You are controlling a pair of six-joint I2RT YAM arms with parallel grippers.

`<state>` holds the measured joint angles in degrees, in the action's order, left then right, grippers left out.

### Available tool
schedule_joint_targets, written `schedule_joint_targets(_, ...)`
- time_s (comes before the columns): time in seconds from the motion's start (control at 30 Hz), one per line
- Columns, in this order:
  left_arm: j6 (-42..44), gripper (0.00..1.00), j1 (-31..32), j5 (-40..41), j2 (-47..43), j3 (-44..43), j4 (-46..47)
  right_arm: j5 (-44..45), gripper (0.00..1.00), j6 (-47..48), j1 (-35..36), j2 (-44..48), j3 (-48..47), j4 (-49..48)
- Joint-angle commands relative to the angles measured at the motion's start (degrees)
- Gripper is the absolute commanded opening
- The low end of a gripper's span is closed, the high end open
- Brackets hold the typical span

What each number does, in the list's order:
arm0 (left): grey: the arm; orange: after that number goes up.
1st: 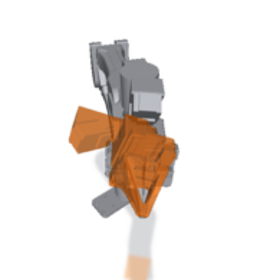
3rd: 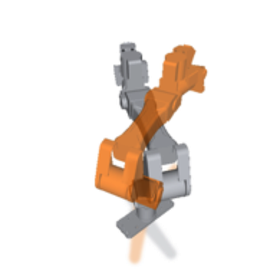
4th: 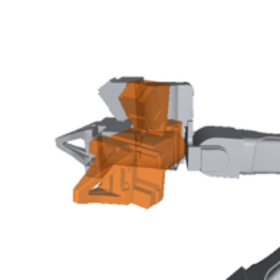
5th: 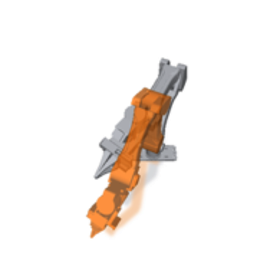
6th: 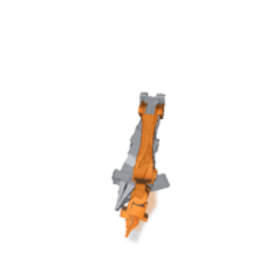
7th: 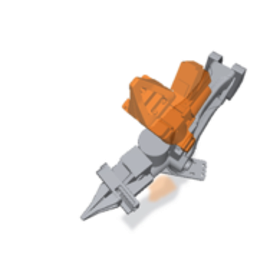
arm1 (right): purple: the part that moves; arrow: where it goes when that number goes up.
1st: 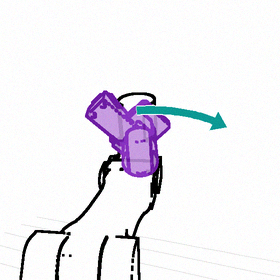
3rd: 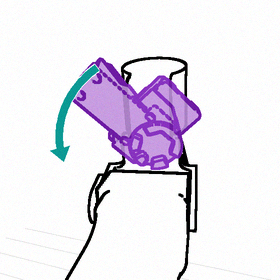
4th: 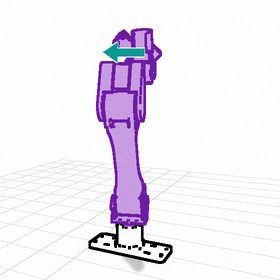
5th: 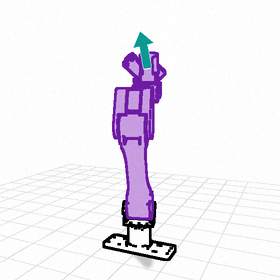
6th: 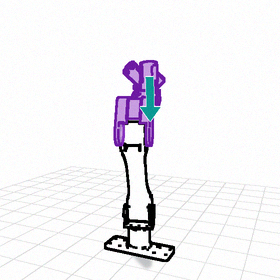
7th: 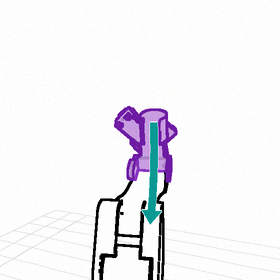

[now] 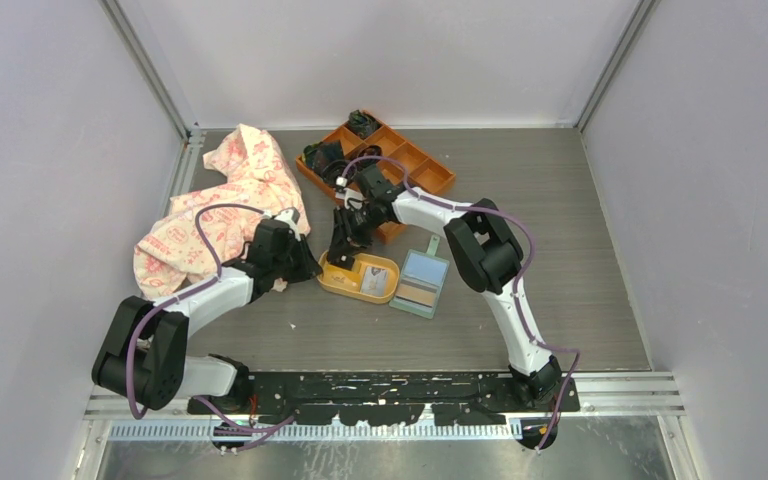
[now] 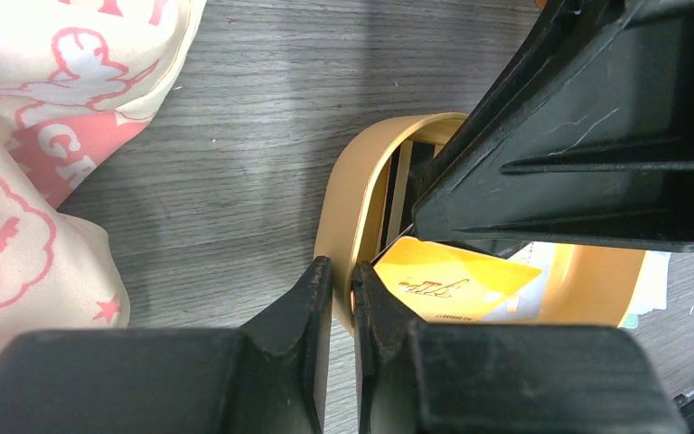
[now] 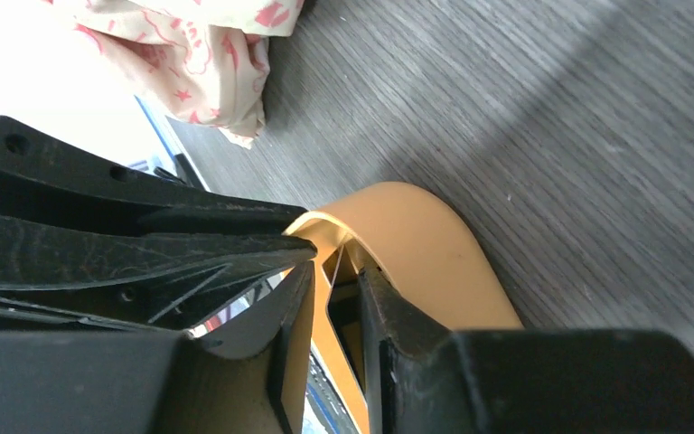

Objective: Put the credit cards into the card holder
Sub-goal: Pick up the credit card from the storage box.

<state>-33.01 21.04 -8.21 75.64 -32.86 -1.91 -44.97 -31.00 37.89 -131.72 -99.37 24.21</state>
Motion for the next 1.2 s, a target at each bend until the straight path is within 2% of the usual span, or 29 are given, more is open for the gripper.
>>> schedule_joint_targets(0.0, -0.5, 0.14, 0.3, -1.8, -1.3, -0.8, 2.4, 4.7, 0.30, 5.8, -0.1, 3.1, -1.6, 4.2)
schedule_joint_targets(0.2, -0.5, 0.18, 0.3, -1.5, -3.3, -1.1, 2.1, 5.8, 0.13, 7.7, -0.8, 4.8, -1.4, 3.9)
schedule_joint_targets(0.6, -1.0, 0.28, 0.3, 0.4, -14.1, 0.2, -2.4, 4.6, 0.08, 11.9, -4.1, 12.5, 0.6, 1.3)
schedule_joint_targets(0.8, -1.5, 0.47, 0.3, -2.7, -24.6, 5.3, 1.3, 4.9, 0.07, 15.0, -6.1, 16.3, 0.9, 3.3)
schedule_joint_targets(0.9, -3.9, 0.62, 0.3, -5.3, -31.1, 10.3, 10.2, 0.4, 0.06, 14.2, -7.7, 19.3, 2.8, 2.3)
schedule_joint_targets(1.0, -11.1, 0.74, 0.3, -9.0, -36.2, 17.5, 22.9, -7.5, 0.03, 10.9, -9.1, 23.5, 8.4, -4.8)
schedule_joint_targets(1.1, -18.2, 0.76, 0.4, -12.8, -37.1, 22.8, 37.9, -12.1, 0.01, 6.2, -9.6, 28.9, 15.5, -13.2)
schedule_joint_targets(1.17, -21.3, 0.76, 0.5, -15.2, -35.8, 24.0, 43.4, -13.8, 0.01, 2.2, -10.0, 32.5, 20.2, -19.5)
